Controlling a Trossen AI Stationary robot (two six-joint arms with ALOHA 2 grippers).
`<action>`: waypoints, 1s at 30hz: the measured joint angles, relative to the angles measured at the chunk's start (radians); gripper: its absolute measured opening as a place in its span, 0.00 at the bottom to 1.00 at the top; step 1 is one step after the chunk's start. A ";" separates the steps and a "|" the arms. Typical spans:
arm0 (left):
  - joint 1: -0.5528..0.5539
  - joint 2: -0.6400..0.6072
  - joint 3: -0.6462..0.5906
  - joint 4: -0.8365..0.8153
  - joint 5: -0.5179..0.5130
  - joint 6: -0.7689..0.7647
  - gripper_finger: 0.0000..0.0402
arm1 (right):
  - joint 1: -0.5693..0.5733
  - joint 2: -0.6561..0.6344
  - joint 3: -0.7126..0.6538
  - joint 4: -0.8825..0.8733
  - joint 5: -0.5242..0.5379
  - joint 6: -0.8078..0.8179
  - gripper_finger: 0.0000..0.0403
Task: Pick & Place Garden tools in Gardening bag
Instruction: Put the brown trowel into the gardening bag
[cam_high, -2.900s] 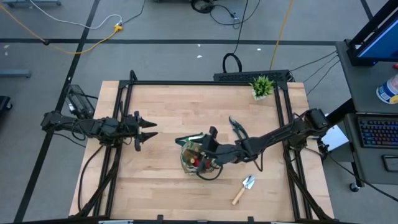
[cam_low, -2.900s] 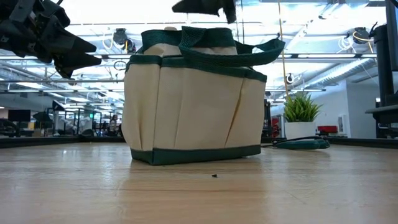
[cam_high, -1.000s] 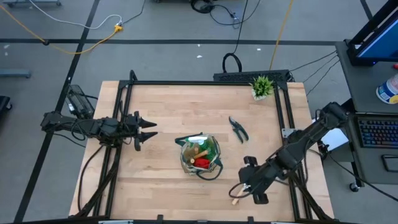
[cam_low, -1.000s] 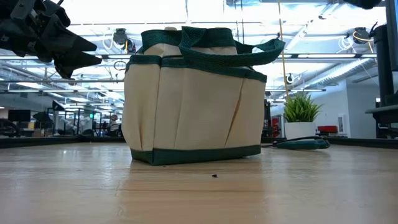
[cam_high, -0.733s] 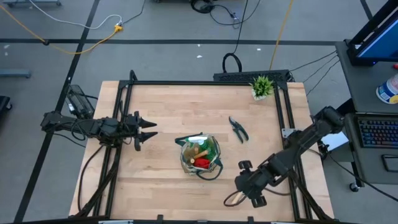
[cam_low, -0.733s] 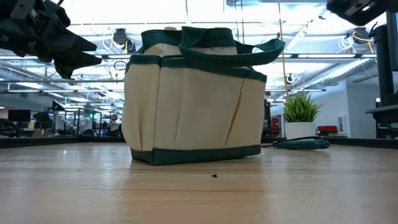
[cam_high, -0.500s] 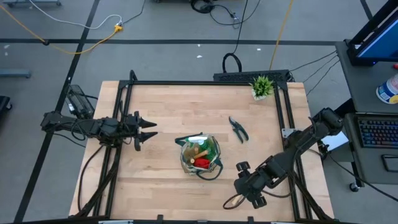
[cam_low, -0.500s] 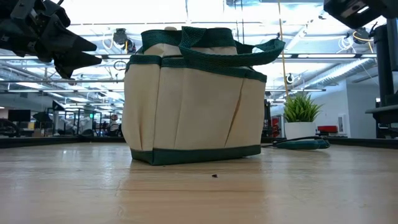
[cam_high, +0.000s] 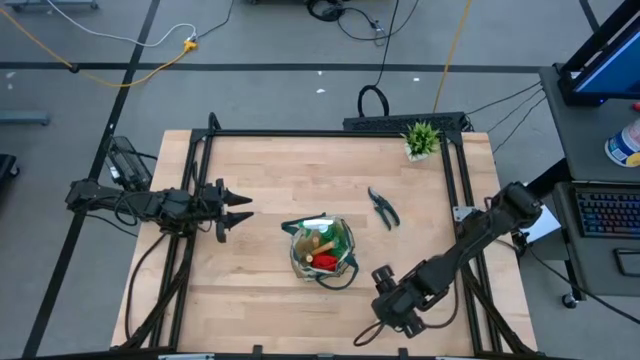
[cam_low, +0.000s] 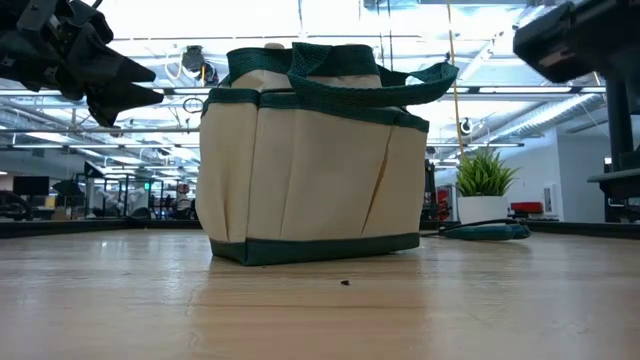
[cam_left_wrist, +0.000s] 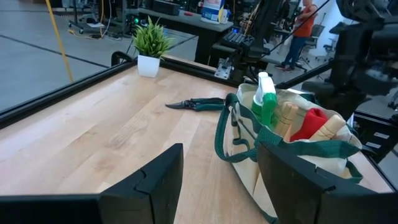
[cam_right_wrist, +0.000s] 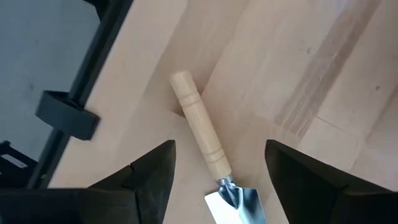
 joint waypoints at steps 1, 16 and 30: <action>0.000 0.000 0.000 0.000 0.000 -0.001 0.53 | 0.000 0.009 0.000 0.000 0.000 -0.010 0.60; 0.000 0.000 0.000 -0.001 0.000 -0.002 0.53 | 0.000 0.111 0.000 0.031 0.002 -0.083 0.60; 0.000 0.000 0.000 -0.003 0.000 -0.002 0.53 | 0.003 0.132 -0.001 0.088 0.003 -0.100 0.59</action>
